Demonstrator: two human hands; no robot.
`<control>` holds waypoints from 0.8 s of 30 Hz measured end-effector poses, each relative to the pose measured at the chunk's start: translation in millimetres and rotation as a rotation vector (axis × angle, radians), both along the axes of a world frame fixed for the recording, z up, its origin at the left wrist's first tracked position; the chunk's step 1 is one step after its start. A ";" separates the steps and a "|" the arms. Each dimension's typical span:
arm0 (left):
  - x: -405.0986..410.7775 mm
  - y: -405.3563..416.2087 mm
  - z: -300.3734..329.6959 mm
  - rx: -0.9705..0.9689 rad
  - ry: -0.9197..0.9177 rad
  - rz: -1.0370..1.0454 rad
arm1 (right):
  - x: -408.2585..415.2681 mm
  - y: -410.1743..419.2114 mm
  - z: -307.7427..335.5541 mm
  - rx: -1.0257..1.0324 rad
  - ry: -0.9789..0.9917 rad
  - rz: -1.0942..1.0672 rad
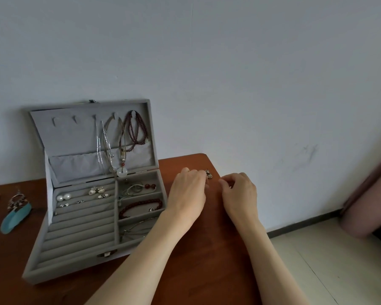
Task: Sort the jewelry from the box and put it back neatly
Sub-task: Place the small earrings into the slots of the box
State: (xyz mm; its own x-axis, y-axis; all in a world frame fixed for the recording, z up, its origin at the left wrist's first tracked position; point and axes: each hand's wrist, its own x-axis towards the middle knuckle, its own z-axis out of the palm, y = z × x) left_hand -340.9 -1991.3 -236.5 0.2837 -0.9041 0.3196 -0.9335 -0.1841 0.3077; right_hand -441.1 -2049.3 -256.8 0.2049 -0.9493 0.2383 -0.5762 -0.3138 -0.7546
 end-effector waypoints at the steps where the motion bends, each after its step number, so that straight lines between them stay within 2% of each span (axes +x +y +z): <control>1: 1.9 5.5 3.2 -0.019 0.072 0.009 | 0.9 1.6 1.1 -0.014 -0.015 0.007; 4: 12.9 27.8 16.9 -0.118 0.262 0.044 | 7.6 12.7 6.1 -0.060 -0.039 0.074; 8: 36.6 74.7 33.0 -0.201 0.394 0.105 | 19.4 35.4 18.0 -0.111 -0.113 0.178; 12: 76.1 128.3 34.0 -0.230 0.407 0.213 | 39.9 63.7 37.6 -0.090 -0.132 0.329; 18: 128.9 185.8 30.3 -0.233 0.383 0.388 | 99.6 103.8 51.2 0.115 -0.128 0.599; 24: 148.9 198.3 23.1 -0.164 0.364 0.411 | 148.0 129.8 46.5 0.151 -0.007 0.681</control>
State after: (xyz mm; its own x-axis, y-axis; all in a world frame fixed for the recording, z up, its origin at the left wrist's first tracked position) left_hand -192.0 -1793.0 -213.4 0.7194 -0.6432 0.2623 -0.6239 -0.4323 0.6510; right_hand -293.2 -1919.5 -210.3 0.7653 -0.6328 0.1174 -0.2837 -0.4954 -0.8211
